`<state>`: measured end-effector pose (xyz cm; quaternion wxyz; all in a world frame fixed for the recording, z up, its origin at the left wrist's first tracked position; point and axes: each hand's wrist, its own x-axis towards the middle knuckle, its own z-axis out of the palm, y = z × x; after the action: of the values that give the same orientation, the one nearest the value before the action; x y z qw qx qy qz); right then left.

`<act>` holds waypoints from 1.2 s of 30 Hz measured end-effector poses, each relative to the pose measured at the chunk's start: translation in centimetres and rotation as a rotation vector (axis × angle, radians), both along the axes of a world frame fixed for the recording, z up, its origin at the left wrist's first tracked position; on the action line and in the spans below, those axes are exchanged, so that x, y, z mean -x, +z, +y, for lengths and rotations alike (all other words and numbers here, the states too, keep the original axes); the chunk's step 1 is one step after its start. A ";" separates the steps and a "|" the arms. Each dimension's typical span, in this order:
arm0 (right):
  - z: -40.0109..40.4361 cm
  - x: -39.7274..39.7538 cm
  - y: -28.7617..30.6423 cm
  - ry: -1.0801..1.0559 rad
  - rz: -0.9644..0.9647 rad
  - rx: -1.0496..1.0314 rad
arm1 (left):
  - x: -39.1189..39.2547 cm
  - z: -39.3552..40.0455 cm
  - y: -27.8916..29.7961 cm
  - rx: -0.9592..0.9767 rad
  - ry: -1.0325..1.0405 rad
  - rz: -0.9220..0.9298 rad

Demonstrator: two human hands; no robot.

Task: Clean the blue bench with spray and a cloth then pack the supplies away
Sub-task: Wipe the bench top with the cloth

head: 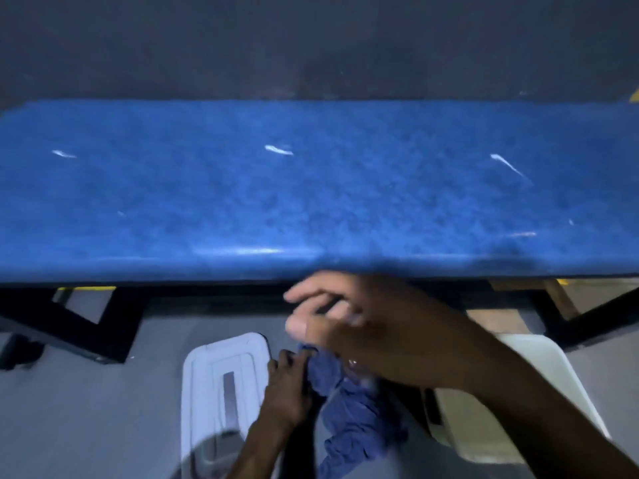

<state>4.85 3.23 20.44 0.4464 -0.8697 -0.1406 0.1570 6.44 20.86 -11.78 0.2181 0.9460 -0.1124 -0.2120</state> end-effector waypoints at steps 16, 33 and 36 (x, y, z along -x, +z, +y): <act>11.1 -15.7 2.8 0.066 -0.526 0.285 | -0.7 18.7 36.5 0.550 0.444 -0.687; 13.7 -16.4 -2.6 -0.006 -0.645 0.466 | -22.3 22.9 31.6 -0.025 0.570 -0.619; 13.8 -16.5 -2.7 -0.018 -0.650 0.473 | -23.7 20.7 32.3 0.020 0.439 -0.569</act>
<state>21.36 17.00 17.77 0.1674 -0.9540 -0.2270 -0.1020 30.14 41.58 20.55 0.2275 0.9666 0.0351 0.1129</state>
